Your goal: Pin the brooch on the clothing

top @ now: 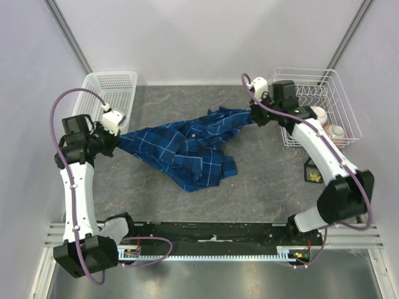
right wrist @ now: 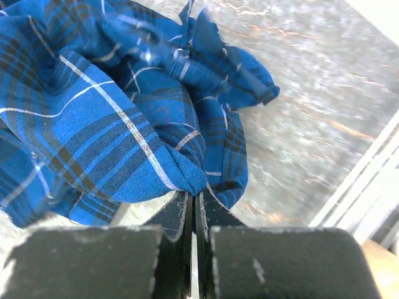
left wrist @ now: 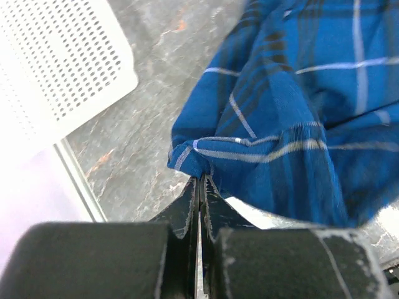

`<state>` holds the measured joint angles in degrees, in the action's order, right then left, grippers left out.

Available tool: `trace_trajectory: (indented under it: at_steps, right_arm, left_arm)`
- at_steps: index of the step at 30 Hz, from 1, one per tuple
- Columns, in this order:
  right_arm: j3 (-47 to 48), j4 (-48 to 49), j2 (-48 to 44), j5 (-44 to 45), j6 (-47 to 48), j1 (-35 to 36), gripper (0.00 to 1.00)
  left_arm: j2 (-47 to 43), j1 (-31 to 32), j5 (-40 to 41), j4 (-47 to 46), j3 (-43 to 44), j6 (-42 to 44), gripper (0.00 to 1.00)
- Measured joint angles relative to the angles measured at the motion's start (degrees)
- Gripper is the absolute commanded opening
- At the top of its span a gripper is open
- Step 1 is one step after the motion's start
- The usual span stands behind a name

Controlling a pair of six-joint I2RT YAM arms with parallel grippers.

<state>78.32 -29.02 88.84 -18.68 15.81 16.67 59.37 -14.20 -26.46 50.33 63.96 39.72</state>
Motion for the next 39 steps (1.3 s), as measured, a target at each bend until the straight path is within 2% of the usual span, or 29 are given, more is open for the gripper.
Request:
trace_trajectory:
  at_steps: [4, 7, 12, 13, 14, 15, 17, 19, 21, 23, 26, 29, 34, 39]
  right_arm:
    - [-4.68, -4.15, -10.54, 0.13, 6.36, -2.27, 0.00]
    - [-12.09, -8.33, -16.65, 0.57, 10.78, -1.38, 0.00]
    - [-23.67, -13.79, -18.38, 3.52, 14.78, -1.20, 0.00]
    - [-25.46, -14.75, -18.32, 4.50, 15.58, -1.22, 0.00]
    - [-26.43, -15.37, -18.29, 5.18, 16.09, -1.25, 0.00]
    - [-27.39, -15.93, -18.23, 5.86, 16.90, -1.31, 0.00]
    - [-28.33, -16.74, -17.99, 6.56, 18.14, -1.42, 0.00]
    - [-28.35, -17.11, -17.40, 6.58, 18.80, -1.44, 0.00]
    - [-28.09, -17.44, -16.44, 6.51, 19.02, -1.44, 0.00]
    - [-27.02, -17.94, -14.56, 6.34, 18.97, -1.44, 0.00]
    - [-25.53, -18.23, -12.33, 5.90, 18.75, -1.46, 0.00]
    - [-24.00, -18.71, -10.99, 5.53, 18.45, -1.51, 0.00]
    - [-22.18, -18.95, -10.88, 5.62, 17.81, -1.51, 0.00]
    - [-20.28, -19.17, -9.68, 5.68, 16.52, -1.51, 0.00]
  left_arm:
    - [-2.45, -6.32, -1.11, -0.22, -1.55, 1.44, 0.02]
    - [-5.51, -10.80, -0.66, 0.28, -8.04, 5.09, 0.02]
    - [-5.99, -13.09, 2.91, -0.26, -19.69, 10.32, 0.02]
    - [-5.27, -13.11, 3.89, -0.20, -21.79, 11.50, 0.10]
    - [-4.59, -13.11, 3.98, 0.00, -22.67, 12.28, 0.43]
    - [-3.56, -13.11, 3.65, 1.20, -22.88, 13.49, 0.54]
    - [-1.38, -13.11, 0.74, 4.96, -20.72, 15.34, 0.65]
    - [0.74, -12.52, -3.08, 8.50, -15.76, 15.43, 0.67]
    - [2.97, -9.86, -6.71, 9.14, -8.74, 12.90, 0.70]
    - [5.79, -3.04, -8.07, 6.08, -2.10, 8.24, 0.71]
    - [10.93, 8.26, -8.04, -0.92, 1.99, 1.44, 0.71]
    - [22.29, 16.79, -7.93, -3.67, 7.74, -4.44, 0.72]
    - [44.54, 24.04, -6.71, -8.15, 18.91, -10.75, 0.74]
    - [55.71, 27.52, -6.49, -8.35, 23.23, -14.40, 0.73]
